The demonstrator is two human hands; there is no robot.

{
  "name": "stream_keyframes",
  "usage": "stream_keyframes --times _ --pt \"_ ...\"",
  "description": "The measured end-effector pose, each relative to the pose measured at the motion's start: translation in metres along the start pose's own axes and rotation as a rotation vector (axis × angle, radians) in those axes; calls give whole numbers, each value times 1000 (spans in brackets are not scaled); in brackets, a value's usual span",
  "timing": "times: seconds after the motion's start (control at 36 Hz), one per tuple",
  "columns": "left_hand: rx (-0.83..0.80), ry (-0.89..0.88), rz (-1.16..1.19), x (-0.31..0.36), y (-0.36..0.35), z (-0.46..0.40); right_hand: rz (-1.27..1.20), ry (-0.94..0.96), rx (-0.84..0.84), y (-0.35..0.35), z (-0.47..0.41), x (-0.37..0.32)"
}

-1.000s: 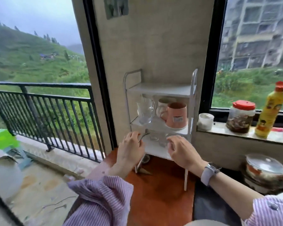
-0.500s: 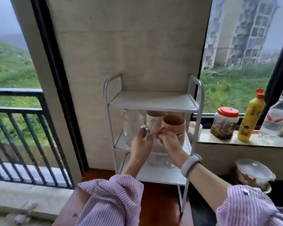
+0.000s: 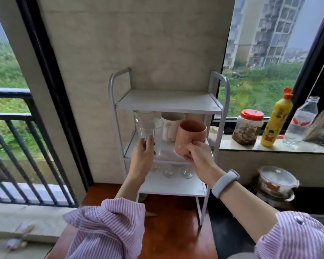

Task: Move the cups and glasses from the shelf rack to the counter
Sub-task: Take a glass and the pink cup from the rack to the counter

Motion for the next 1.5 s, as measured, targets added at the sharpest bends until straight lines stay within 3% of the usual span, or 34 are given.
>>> stream_keyframes --times 0.25,0.47,0.53,0.61,0.69,0.86,1.08,1.33,1.5 --pt "-87 36 -16 3 -3 -4 235 20 210 17 -9 10" --pt "-79 6 -68 3 -5 -2 521 36 161 24 -8 7" --pt "-81 1 -77 4 -5 -1 454 -10 72 25 -9 4" --pt "-68 -12 -75 3 -7 1 132 -126 -94 22 -7 6" --pt "-70 -23 -62 3 -10 2 30 -132 -71 16 -8 8" --pt "-47 -81 -158 -1 -12 8 77 -124 -9 9 -10 4" --pt "-21 -171 -159 -5 -12 30 154 67 56 9 0 16" --pt "-36 -267 -146 -17 -6 78 148 252 15 24 59 46" --pt "-79 -298 -150 -27 -14 119 169 320 75 54 102 65"
Point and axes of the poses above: each hand's wrist, its own z-axis away from the middle knuckle, its own y-axis out of the back of the hand, x = y × z, the point moved 1 cm from there along -z, towards the middle knuckle, and after that the axes turned 13 degrees about z, right-handed, at the moved point
